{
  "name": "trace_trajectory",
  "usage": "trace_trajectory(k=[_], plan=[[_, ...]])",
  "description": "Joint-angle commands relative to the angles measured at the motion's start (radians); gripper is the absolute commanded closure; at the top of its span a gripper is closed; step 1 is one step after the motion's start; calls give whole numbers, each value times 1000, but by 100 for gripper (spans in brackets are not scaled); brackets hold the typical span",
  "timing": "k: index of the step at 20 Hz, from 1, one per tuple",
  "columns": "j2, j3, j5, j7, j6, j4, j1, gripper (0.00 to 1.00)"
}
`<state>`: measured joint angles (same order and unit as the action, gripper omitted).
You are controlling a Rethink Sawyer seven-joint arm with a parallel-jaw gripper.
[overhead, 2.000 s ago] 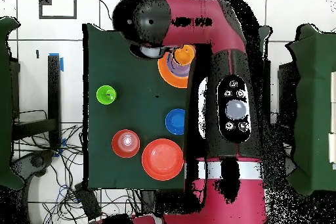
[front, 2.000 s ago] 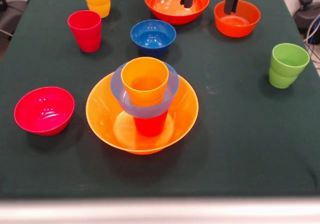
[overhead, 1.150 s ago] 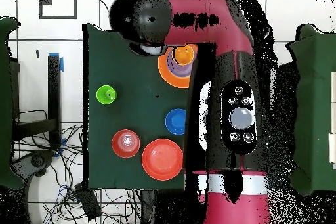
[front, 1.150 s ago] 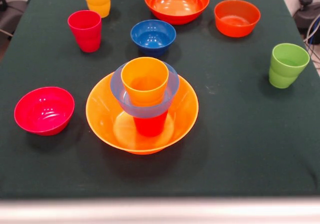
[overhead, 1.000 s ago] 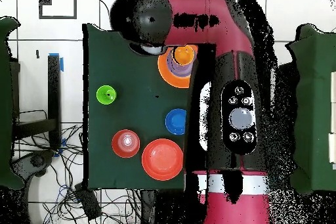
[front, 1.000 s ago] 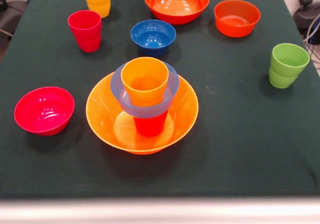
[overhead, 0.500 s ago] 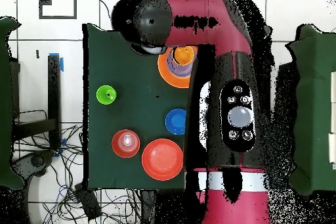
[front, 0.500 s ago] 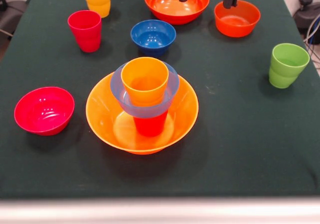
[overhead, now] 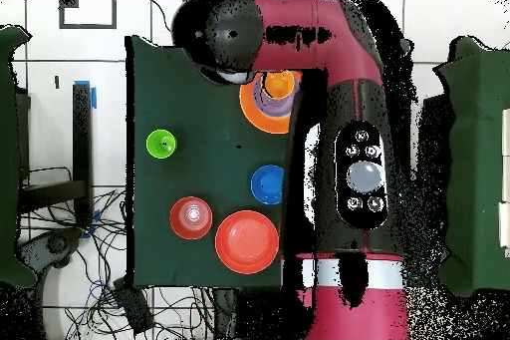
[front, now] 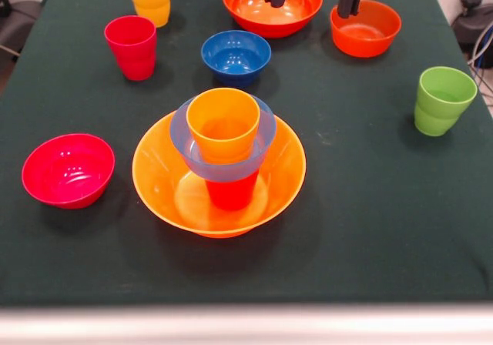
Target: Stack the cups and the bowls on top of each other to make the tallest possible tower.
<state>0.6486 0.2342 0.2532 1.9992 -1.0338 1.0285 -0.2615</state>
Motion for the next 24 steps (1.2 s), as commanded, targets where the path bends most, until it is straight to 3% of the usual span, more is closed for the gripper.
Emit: trace_trajectory(k=[1,14,24], plan=[[-108,-21,41,59,63,106,10,0],[-154,-62,27,85,100,100,29,0],[-136,-130,2,123,29,108,72,0]])
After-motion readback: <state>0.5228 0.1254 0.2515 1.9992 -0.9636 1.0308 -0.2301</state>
